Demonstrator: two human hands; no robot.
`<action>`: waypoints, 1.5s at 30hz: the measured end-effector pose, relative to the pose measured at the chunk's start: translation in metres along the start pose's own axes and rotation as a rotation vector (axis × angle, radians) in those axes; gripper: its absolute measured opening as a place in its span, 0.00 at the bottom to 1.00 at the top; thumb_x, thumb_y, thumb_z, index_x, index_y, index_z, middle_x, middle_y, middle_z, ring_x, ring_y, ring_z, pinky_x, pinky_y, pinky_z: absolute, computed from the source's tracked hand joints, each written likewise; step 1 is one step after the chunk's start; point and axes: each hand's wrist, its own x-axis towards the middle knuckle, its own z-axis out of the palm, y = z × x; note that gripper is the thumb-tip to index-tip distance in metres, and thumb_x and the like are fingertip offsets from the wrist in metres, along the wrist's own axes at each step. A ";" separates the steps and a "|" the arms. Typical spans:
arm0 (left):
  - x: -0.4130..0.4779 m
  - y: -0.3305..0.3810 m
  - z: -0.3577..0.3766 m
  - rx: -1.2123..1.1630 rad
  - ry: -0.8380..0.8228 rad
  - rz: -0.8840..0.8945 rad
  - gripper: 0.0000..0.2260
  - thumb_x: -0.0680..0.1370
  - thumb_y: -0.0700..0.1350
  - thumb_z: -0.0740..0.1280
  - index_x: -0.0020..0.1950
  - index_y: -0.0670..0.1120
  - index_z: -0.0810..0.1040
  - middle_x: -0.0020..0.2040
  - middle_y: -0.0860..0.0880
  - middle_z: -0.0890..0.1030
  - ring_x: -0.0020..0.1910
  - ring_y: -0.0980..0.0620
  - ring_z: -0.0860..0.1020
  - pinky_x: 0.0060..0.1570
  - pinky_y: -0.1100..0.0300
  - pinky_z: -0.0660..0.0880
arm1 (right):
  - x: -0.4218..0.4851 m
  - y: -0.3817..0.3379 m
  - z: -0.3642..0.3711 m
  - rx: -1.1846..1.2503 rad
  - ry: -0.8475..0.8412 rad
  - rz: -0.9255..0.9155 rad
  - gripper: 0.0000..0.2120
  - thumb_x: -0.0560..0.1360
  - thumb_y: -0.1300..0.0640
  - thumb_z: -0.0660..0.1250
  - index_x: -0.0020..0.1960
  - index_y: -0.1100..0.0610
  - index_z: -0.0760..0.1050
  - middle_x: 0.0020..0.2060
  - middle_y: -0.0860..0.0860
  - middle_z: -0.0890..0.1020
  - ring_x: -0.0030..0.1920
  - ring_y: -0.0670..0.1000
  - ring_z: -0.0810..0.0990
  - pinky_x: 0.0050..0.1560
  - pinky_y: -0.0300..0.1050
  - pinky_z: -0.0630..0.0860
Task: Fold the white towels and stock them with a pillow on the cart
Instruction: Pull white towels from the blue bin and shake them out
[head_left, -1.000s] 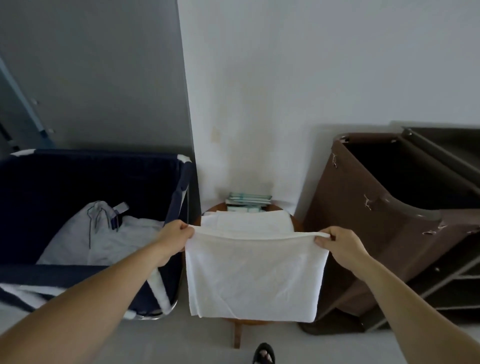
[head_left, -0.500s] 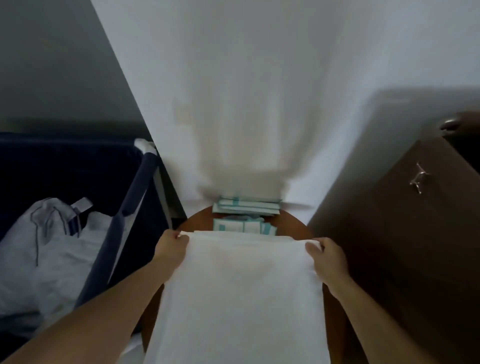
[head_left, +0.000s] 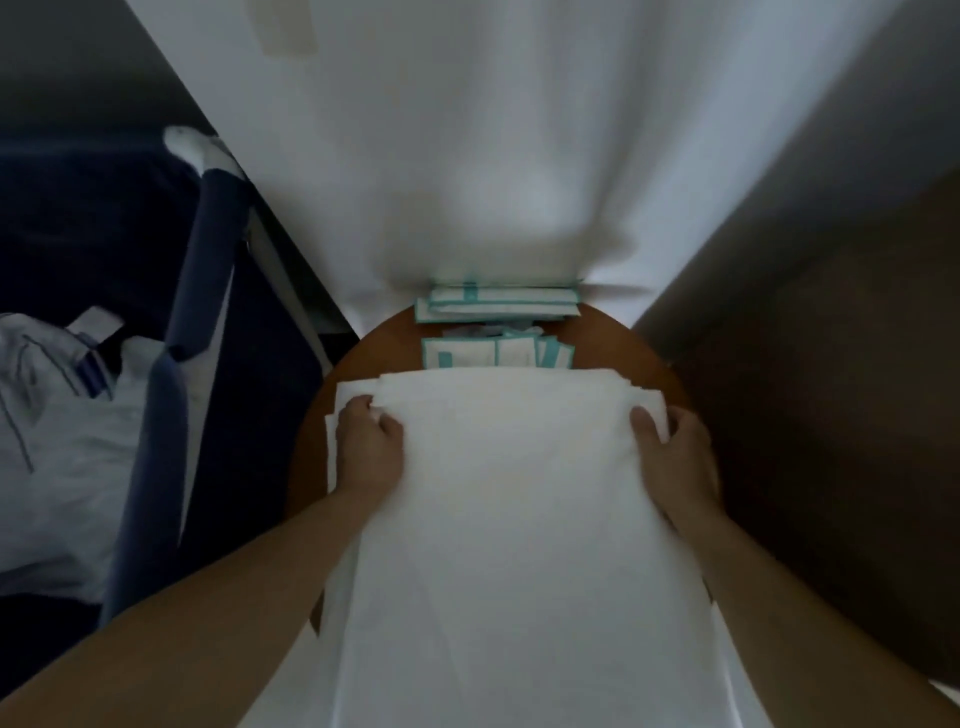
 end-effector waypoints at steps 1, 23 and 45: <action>-0.003 -0.001 -0.002 0.042 -0.049 0.006 0.21 0.81 0.42 0.61 0.73 0.38 0.64 0.67 0.36 0.71 0.66 0.39 0.70 0.65 0.48 0.69 | -0.007 0.001 -0.002 -0.024 -0.021 0.017 0.37 0.72 0.28 0.60 0.71 0.52 0.66 0.65 0.55 0.75 0.63 0.59 0.76 0.63 0.62 0.74; -0.118 -0.067 0.017 0.767 -0.324 0.558 0.32 0.80 0.66 0.40 0.79 0.55 0.36 0.79 0.51 0.33 0.78 0.52 0.33 0.77 0.48 0.37 | -0.113 0.081 0.021 -0.462 -0.091 -0.365 0.33 0.81 0.35 0.46 0.79 0.41 0.35 0.80 0.45 0.39 0.80 0.57 0.46 0.74 0.60 0.57; -0.187 -0.079 -0.041 0.472 -0.276 0.157 0.29 0.83 0.53 0.57 0.80 0.43 0.54 0.81 0.45 0.52 0.79 0.47 0.51 0.76 0.54 0.50 | -0.160 0.064 -0.071 0.519 -0.856 0.221 0.35 0.66 0.62 0.79 0.68 0.50 0.71 0.59 0.53 0.83 0.60 0.59 0.81 0.61 0.59 0.78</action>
